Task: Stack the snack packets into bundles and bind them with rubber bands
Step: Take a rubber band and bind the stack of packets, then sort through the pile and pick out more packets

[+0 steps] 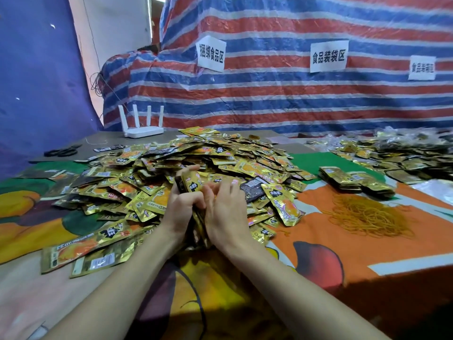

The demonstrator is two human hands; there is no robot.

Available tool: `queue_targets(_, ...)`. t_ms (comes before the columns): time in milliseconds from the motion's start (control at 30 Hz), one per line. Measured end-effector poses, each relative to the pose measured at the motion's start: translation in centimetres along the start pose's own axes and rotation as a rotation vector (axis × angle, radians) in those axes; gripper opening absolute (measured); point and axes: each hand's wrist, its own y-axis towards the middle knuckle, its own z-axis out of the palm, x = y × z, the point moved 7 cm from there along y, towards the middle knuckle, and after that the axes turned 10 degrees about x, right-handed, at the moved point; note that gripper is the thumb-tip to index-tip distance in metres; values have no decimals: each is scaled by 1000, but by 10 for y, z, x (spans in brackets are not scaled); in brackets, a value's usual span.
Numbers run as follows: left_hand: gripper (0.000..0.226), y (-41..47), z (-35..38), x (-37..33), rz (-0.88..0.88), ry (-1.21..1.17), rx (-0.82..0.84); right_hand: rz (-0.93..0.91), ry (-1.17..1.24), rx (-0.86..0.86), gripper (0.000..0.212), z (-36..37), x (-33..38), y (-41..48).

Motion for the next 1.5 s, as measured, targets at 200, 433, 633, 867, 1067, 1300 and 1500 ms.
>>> queue_targets(200, 62, -9, 18, -24, 238, 345, 30, -100, -26, -30, 30, -47, -19, -2)
queue_targets(433, 75, -14, 34, -24, 252, 449, 141, 338, -324, 232, 17, -143, -130, 5)
queue_targets(633, 85, -11, 39, -14, 162, 415, 218, 451, -493, 360, 5, -168, -186, -16)
queue_targets(867, 79, -12, 37, -10, 75, 369, 224, 398, -496, 270, 8, -169, -189, -13)
queue_targets(1067, 59, -8, 29, -6, 51, 203, 179, 235, -291, -122, 12, -195, -159, -11)
queue_targets(1300, 60, -2, 29, 5, -154, -225, 258, 29, 340, 97, 7, -132, -86, 3)
queue_targets(1500, 59, -4, 32, 7, -261, -238, 303, -54, 533, 203, 11, -67, -47, 13)
